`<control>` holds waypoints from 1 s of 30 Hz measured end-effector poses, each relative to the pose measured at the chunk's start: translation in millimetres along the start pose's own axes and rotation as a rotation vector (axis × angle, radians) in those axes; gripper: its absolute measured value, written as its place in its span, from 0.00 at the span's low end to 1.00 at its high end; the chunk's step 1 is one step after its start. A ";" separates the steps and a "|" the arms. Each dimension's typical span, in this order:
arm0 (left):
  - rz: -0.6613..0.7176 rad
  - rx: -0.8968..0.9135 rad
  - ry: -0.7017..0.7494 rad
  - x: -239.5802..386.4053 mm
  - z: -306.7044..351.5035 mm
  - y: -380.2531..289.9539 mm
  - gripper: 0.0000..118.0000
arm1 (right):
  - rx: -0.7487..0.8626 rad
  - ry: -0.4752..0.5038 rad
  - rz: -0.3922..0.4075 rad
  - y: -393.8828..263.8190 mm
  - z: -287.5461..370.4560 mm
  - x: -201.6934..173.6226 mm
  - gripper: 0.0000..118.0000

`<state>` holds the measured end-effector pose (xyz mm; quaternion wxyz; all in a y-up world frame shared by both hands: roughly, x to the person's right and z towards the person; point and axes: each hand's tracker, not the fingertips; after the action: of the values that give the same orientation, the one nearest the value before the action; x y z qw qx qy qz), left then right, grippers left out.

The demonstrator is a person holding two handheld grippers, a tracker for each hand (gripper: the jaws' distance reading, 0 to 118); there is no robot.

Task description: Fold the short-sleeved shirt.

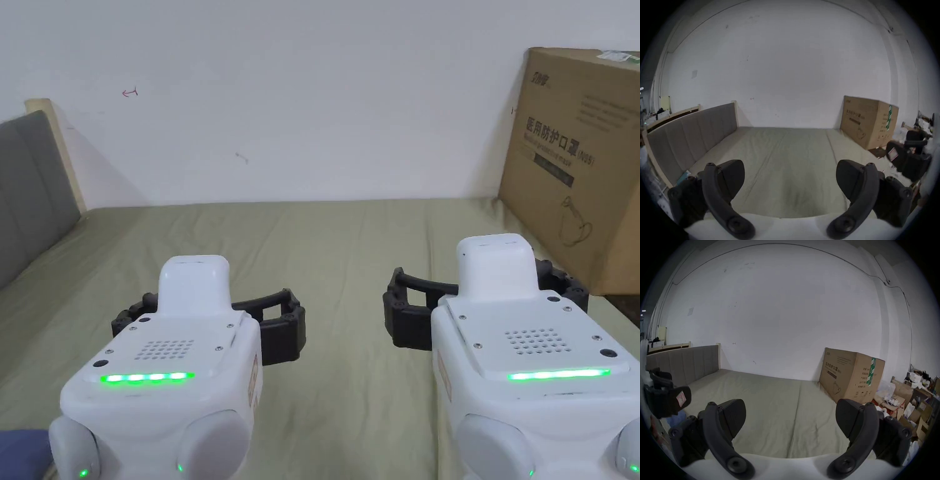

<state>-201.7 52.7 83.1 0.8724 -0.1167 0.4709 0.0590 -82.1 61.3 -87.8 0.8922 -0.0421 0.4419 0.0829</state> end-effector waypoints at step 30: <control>-0.020 -0.044 0.011 17.5 2.5 11.9 0.97 | -0.064 -0.012 -0.003 -11.5 -11.5 7.2 0.94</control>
<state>-192.6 64.7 68.0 0.8677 -0.1408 0.4729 0.0600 -84.7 49.0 -100.4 0.8932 -0.0708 0.4335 0.0962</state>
